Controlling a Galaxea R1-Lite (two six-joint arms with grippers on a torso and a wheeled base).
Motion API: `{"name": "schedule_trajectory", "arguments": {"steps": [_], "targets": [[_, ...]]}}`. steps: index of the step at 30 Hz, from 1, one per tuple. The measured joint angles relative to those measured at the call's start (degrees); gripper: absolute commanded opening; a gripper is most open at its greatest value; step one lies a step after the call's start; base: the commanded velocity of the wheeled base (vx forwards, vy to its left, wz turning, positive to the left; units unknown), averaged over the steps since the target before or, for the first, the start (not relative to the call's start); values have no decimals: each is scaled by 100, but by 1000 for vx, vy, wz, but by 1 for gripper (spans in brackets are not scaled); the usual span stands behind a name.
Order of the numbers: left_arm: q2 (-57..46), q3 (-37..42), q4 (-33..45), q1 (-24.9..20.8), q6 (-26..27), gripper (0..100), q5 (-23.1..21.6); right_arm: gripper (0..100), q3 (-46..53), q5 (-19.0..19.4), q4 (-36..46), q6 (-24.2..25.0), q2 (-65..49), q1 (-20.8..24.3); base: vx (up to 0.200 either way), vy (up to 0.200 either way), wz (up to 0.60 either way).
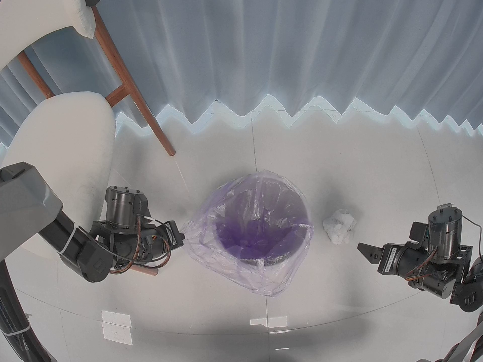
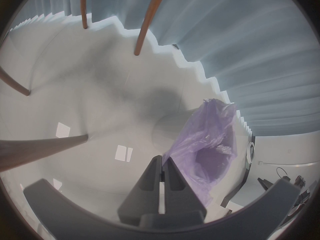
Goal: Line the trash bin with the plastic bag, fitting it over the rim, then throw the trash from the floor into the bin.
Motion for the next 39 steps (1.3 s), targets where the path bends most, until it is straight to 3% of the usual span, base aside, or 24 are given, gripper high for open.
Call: {"name": "schedule_trajectory", "arguments": {"steps": [9,10,21,29,39], "targets": [[269,182,-508,15,-29,0,283,100,33,0,2,2,15,2,0,0,0],[280,193,-612,6,-33,100,288,100,37,5,4,2,17,2,0,0,0],[-89,507,-678,20,-84,100,217,100,37,95,15,2,37,10,0,0,0],[-962,574,-497,-262,-372,100,-605,100,0,126,9,0,100,10,0,0,0],[-1045,185,-95,-639,-378,100,-646,100,2,130,6,2,150,10,0,0,0]]}}
